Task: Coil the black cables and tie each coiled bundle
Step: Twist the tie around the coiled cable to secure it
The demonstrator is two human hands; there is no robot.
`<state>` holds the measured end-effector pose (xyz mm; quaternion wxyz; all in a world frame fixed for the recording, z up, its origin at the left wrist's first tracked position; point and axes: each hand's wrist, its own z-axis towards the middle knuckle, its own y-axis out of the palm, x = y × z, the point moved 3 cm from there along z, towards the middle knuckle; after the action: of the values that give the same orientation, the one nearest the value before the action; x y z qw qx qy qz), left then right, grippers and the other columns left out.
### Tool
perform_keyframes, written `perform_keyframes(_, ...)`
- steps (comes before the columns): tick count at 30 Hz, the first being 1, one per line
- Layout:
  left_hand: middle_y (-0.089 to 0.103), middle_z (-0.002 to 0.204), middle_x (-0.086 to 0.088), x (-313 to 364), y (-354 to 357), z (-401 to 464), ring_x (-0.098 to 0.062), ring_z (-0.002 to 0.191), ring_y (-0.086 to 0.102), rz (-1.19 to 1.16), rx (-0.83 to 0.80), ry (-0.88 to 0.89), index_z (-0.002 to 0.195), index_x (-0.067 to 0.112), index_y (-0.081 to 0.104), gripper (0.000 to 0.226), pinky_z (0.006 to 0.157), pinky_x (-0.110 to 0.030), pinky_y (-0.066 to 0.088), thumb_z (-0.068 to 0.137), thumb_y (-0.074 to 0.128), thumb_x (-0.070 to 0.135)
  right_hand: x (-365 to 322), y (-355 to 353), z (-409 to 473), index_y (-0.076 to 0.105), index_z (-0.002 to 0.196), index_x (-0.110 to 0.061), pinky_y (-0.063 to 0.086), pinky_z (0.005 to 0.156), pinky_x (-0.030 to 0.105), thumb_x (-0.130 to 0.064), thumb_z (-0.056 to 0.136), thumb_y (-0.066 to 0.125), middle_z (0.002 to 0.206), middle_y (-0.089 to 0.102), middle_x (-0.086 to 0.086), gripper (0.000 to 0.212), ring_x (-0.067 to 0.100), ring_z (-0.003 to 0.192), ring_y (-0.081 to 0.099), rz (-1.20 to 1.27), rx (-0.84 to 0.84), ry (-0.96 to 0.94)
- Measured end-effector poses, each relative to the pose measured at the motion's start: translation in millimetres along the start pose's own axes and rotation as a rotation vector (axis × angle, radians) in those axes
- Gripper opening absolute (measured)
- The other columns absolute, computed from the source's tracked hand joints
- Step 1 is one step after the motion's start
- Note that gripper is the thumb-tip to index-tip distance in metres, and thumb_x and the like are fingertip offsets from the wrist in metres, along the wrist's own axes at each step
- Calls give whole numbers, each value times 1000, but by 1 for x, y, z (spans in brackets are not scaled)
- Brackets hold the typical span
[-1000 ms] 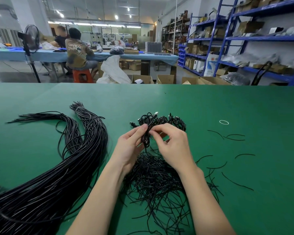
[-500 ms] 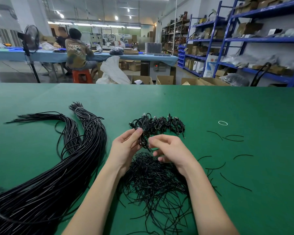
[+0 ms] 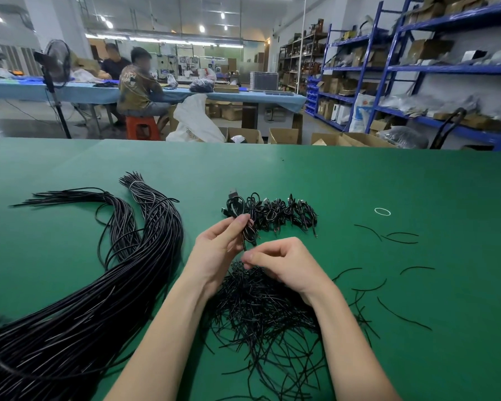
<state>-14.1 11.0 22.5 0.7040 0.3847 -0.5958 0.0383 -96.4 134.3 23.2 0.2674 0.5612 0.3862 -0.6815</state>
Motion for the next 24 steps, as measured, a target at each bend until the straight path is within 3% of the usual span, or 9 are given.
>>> perform_keyframes(3, 56, 99, -13, -2, 1, 0, -10, 61, 43, -16, 60, 25, 100, 4, 75, 37, 62, -18, 43, 72, 80, 26, 0, -1, 0, 83, 85, -12, 31, 45, 12, -19, 87, 79, 77, 76, 5, 8, 4, 48, 35, 43, -53, 10)
perform_keyframes(6, 67, 91, -8, 0, 0, 2, -8, 62, 49, -46, 107, 22, 95, 5, 78, 33, 56, -14, 47, 69, 80, 26, 1, -4, -1, 83, 84, -12, 32, 45, 10, -17, 86, 80, 75, 76, 5, 6, 1, 46, 38, 59, -89, 18)
perform_keyframes(10, 70, 92, -6, 3, -2, 4, -8, 68, 54, -26, 92, 10, 94, 8, 80, 32, 60, -15, 50, 70, 80, 29, 8, -6, -1, 83, 85, -13, 32, 44, 10, -22, 86, 81, 75, 76, 3, 9, 1, 44, 38, 51, -57, 43)
perform_keyframes(16, 72, 102, -3, 1, 0, 4, -17, 88, 54, 55, 59, -1, 110, 8, 76, 63, 73, -21, 49, 58, 84, 42, 14, 0, -1, 83, 84, -16, 41, 55, 5, -21, 88, 79, 81, 79, 1, 7, -5, 53, 58, 58, 42, 9)
perform_keyframes(20, 62, 100, -10, -4, 1, 4, -19, 87, 49, 36, 78, 1, 110, 6, 75, 65, 65, -18, 52, 57, 85, 41, 16, -3, -1, 83, 85, -14, 37, 49, 6, -20, 88, 79, 84, 79, 6, 8, -4, 47, 52, 133, 90, 20)
perform_keyframes(24, 68, 100, -7, -1, 0, 4, -16, 89, 55, 85, 65, 23, 107, 11, 77, 57, 64, -17, 52, 61, 83, 44, 16, -4, -3, 83, 88, -21, 35, 46, 8, -27, 90, 77, 87, 79, 1, 8, -3, 49, 49, 114, 48, 47)
